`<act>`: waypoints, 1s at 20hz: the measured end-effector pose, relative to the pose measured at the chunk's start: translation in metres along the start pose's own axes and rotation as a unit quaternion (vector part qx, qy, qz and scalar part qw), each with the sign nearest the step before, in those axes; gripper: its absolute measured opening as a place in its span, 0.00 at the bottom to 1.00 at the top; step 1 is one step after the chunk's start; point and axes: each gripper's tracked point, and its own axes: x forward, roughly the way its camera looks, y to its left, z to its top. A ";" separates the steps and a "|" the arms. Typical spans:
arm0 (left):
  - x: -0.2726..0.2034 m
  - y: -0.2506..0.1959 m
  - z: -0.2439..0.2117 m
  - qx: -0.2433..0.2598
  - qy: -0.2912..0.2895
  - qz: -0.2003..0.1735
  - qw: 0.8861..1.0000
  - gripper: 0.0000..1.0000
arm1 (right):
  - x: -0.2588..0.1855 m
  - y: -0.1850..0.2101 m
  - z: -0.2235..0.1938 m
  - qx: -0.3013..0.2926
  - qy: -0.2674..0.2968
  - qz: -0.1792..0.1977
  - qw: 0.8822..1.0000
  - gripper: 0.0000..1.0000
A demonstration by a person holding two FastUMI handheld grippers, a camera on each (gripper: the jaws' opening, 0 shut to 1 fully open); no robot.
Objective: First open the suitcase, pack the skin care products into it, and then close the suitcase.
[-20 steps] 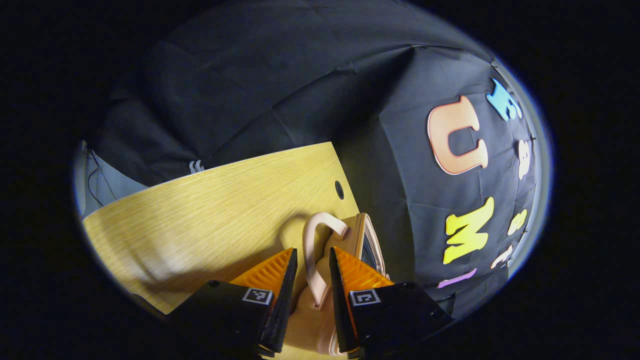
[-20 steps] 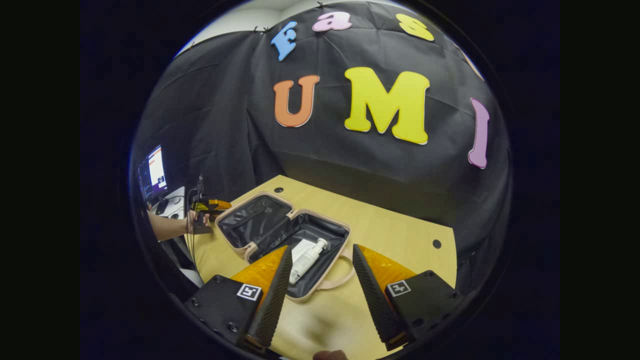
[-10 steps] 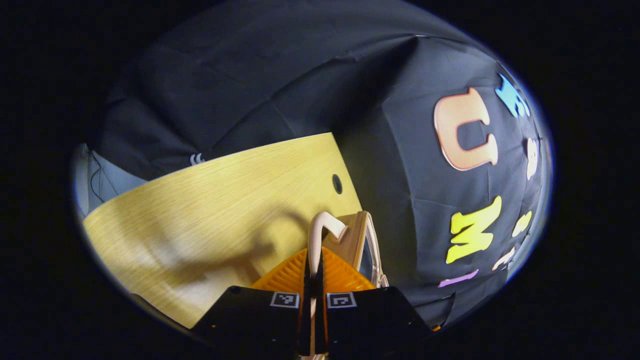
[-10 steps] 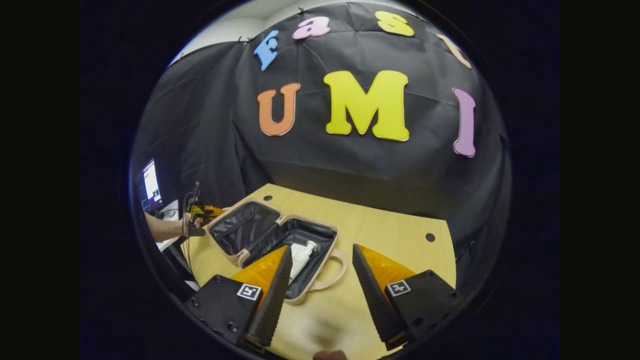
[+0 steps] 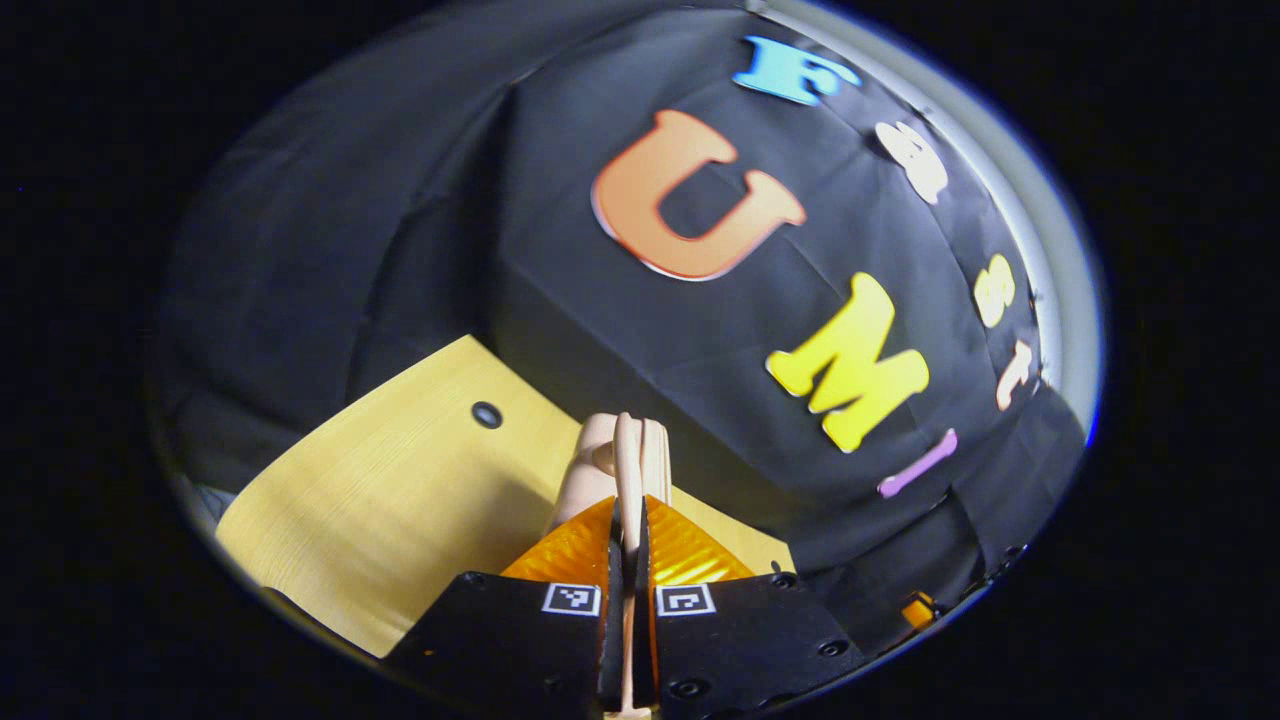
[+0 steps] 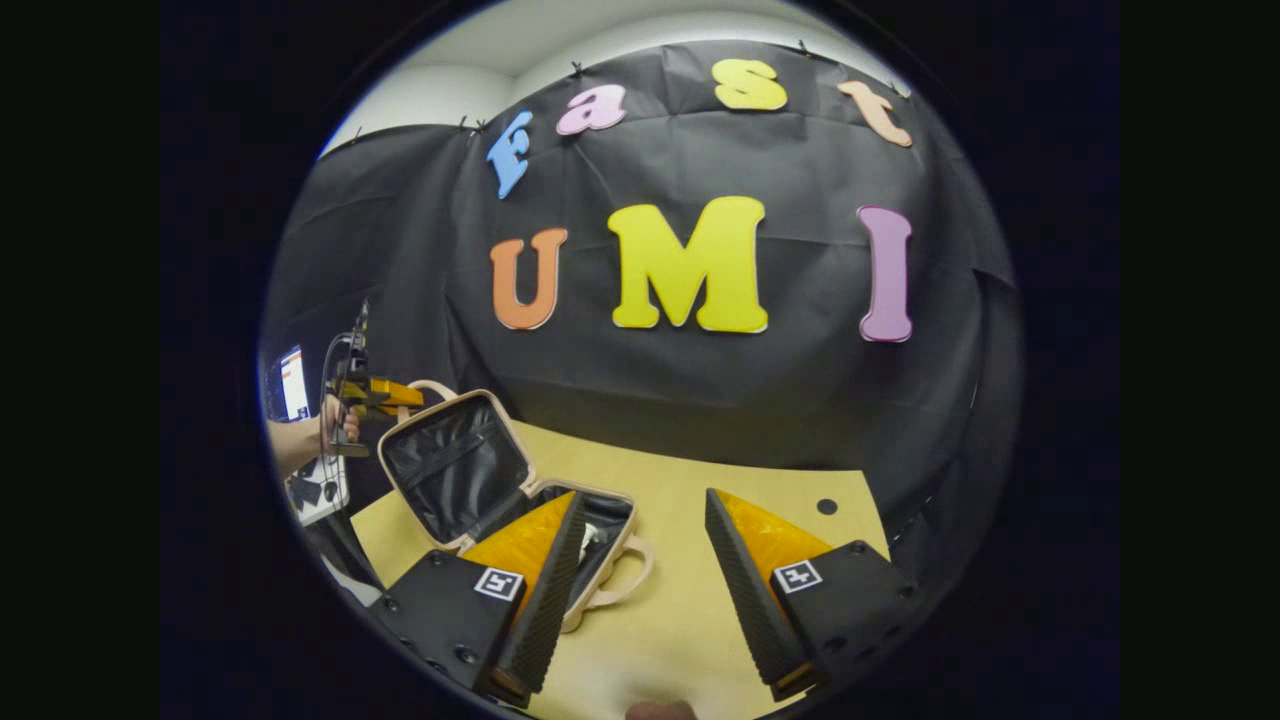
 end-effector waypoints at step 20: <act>0.097 -0.197 -0.291 0.347 0.108 0.016 0.931 0.06 | -0.113 -0.173 -0.006 0.054 -0.026 -0.176 0.983 0.72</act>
